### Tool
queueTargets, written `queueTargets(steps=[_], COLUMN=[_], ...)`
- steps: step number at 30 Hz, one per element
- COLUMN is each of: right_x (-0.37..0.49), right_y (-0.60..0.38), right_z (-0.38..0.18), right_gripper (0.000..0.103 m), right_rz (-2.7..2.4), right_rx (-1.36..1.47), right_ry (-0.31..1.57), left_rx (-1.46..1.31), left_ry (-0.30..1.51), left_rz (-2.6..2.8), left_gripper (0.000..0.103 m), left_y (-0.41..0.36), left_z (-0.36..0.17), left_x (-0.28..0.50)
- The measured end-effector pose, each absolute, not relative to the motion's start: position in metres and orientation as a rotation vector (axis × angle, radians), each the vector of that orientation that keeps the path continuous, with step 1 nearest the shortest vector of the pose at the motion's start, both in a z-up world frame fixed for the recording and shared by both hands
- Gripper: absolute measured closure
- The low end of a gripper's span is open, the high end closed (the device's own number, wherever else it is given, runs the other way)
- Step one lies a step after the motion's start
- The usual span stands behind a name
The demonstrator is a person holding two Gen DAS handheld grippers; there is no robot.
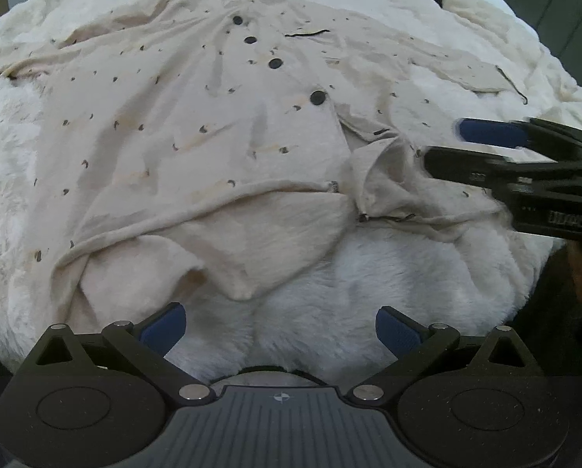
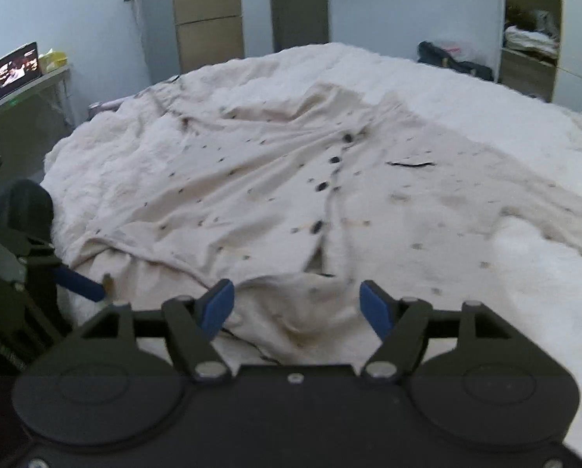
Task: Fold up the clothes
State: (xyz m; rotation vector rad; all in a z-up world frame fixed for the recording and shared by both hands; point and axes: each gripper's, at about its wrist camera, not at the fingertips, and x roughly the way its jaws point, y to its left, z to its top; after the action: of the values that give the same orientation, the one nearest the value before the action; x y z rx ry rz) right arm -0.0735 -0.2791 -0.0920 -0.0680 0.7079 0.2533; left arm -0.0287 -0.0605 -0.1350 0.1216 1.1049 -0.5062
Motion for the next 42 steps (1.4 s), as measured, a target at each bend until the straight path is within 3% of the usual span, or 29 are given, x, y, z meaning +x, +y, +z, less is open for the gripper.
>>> queueTargets(steps=[12,22,31,35,42], right_x=[-0.105,-0.116,-0.086,-0.073,-0.089], right_y=[-0.334,-0.382,-0.380,-0.389,-0.400], right_z=[-0.076,-0.119,-0.136,-0.137,-0.108], right_gripper=[0.032,0.032,0.056,0.102,0.103], right_rz=[0.044,0.094,0.164,0.178,0.179], right_rx=[-0.346,-0.522,-0.515,-0.398,-0.302], right_ry=[0.714,0.910,1.005,1.034,0.992], left_rx=[0.118,0.125,0.150,0.145,0.134], left_ry=[1.074,1.086,1.093,1.074,1.085], left_rz=[-0.533,-0.541,-0.546,-0.531,-0.519], left_gripper=[0.000,0.000,0.000,0.000,0.000], left_y=[-0.059,-0.067,-0.074,-0.069,-0.063], left_z=[-0.127,-0.126,-0.126,-0.122,-0.127], left_x=[-0.029,-0.029,-0.033,-0.032,-0.031])
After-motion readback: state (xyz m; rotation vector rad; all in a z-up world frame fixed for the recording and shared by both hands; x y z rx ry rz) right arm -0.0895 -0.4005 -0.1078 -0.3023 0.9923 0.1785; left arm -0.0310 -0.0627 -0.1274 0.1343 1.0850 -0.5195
